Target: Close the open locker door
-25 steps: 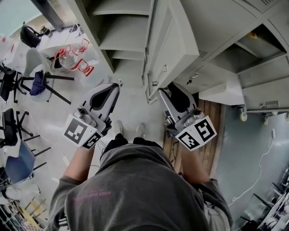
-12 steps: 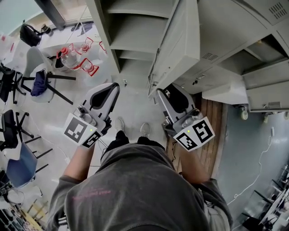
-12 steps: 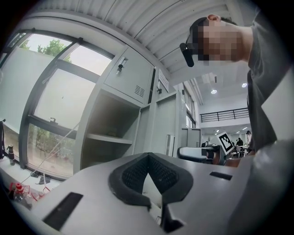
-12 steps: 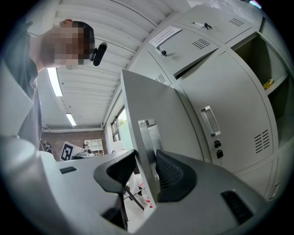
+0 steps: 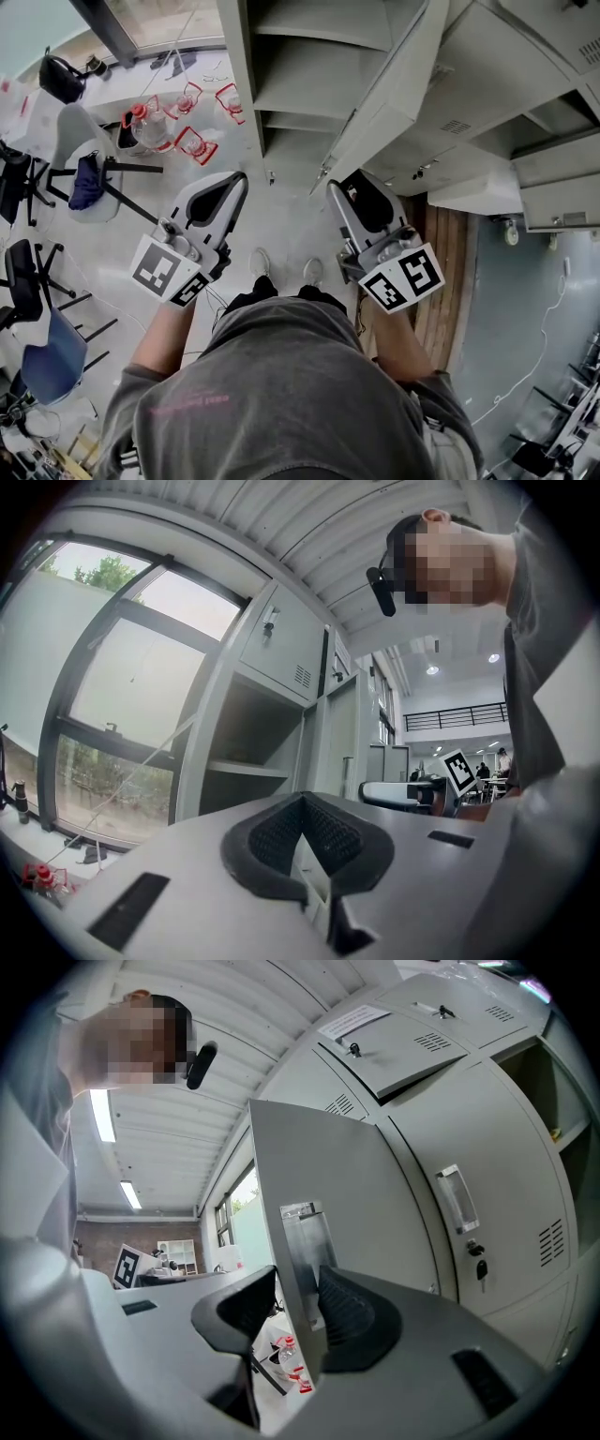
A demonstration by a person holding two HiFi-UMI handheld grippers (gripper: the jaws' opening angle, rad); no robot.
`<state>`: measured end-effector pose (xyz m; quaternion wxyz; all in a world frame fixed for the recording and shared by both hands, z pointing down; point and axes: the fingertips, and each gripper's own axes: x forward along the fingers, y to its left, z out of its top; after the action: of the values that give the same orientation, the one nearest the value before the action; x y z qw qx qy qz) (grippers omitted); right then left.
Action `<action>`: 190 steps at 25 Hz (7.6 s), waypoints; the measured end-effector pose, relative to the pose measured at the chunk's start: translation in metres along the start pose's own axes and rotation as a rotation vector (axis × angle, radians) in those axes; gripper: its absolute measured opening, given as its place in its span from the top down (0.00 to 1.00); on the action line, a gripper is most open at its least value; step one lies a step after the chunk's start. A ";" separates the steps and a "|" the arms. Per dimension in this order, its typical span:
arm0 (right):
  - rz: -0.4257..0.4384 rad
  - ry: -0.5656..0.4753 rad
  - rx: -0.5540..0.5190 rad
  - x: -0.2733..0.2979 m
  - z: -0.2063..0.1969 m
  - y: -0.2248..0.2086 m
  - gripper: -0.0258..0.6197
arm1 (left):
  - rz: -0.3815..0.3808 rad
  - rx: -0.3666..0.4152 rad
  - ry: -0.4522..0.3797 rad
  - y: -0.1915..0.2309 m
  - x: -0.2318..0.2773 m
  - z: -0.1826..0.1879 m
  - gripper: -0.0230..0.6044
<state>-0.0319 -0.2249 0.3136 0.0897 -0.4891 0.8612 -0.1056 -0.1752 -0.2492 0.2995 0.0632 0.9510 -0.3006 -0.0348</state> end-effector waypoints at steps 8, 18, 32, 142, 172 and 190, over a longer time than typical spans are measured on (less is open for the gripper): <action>-0.023 -0.001 -0.003 0.035 -0.006 0.013 0.73 | -0.005 -0.010 -0.006 0.034 -0.015 0.003 0.94; -0.023 0.010 -0.020 0.078 -0.009 0.021 0.74 | 0.003 -0.024 -0.024 0.071 -0.026 0.008 0.94; -0.026 0.030 -0.039 0.136 -0.010 0.017 0.81 | 0.036 -0.041 -0.039 0.120 -0.032 0.012 0.94; -0.289 0.223 0.070 -0.110 -0.116 -0.176 0.79 | -0.219 -0.055 0.201 -0.105 0.147 -0.131 0.94; -0.172 0.390 0.195 -0.130 -0.212 -0.186 0.77 | -0.093 -0.120 0.278 -0.121 0.130 -0.196 0.94; -0.138 0.458 0.191 -0.094 -0.227 -0.138 0.76 | -0.021 -0.160 0.235 -0.070 0.076 -0.191 0.94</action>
<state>0.0709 -0.1910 0.5742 -0.0693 -0.4994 0.8097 -0.3002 -0.0532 -0.2173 0.4761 0.1733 0.9436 -0.2774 0.0521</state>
